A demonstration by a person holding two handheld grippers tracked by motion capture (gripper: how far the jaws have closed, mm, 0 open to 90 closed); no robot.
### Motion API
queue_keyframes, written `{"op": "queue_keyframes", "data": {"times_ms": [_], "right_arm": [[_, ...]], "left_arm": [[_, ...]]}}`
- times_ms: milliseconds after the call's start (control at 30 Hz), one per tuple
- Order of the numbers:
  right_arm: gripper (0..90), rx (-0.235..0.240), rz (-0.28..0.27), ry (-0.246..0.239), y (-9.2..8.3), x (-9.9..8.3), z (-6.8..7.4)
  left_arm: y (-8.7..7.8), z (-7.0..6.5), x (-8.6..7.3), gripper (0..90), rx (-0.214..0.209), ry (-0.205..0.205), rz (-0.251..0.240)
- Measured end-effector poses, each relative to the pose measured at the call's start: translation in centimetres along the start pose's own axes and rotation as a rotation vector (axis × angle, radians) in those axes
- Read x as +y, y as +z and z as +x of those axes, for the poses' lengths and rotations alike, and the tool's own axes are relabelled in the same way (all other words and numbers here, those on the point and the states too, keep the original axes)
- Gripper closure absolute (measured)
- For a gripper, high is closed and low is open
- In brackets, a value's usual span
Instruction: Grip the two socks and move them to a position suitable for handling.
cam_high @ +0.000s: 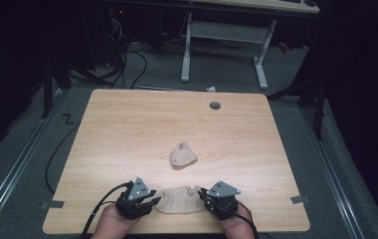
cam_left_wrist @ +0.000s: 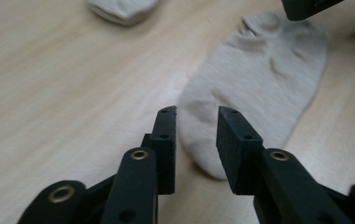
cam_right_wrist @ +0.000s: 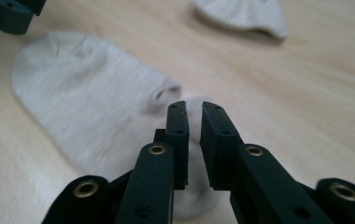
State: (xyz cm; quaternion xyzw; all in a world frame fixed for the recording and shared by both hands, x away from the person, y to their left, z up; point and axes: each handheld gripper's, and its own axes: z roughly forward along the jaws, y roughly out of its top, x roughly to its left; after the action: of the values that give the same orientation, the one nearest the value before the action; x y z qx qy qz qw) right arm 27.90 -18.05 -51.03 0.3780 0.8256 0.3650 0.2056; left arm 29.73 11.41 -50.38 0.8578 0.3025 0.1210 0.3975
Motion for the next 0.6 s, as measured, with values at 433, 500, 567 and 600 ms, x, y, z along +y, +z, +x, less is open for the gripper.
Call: {"op": "queue_keyframes", "data": {"times_ms": [433,500,567,600], "right_arm": [[88.9,-0.064,0.019,0.027,7.4,7.7,-4.5],[88.9,-0.069,0.039,0.035,8.6,8.4,-4.9],[88.8,-0.073,0.063,0.033,9.8,8.9,-5.3],[88.8,-0.078,0.081,0.033,10.4,9.0,-5.5]], "left_arm": [[-1.5,5.3,-0.5,58.1,0.087,-0.134,-0.086],[-1.7,5.6,-0.6,58.0,0.093,-0.143,-0.092],[-1.9,5.8,-0.7,58.0,0.089,-0.148,-0.091],[-1.9,5.8,-0.7,58.0,0.089,-0.148,-0.091]]}}
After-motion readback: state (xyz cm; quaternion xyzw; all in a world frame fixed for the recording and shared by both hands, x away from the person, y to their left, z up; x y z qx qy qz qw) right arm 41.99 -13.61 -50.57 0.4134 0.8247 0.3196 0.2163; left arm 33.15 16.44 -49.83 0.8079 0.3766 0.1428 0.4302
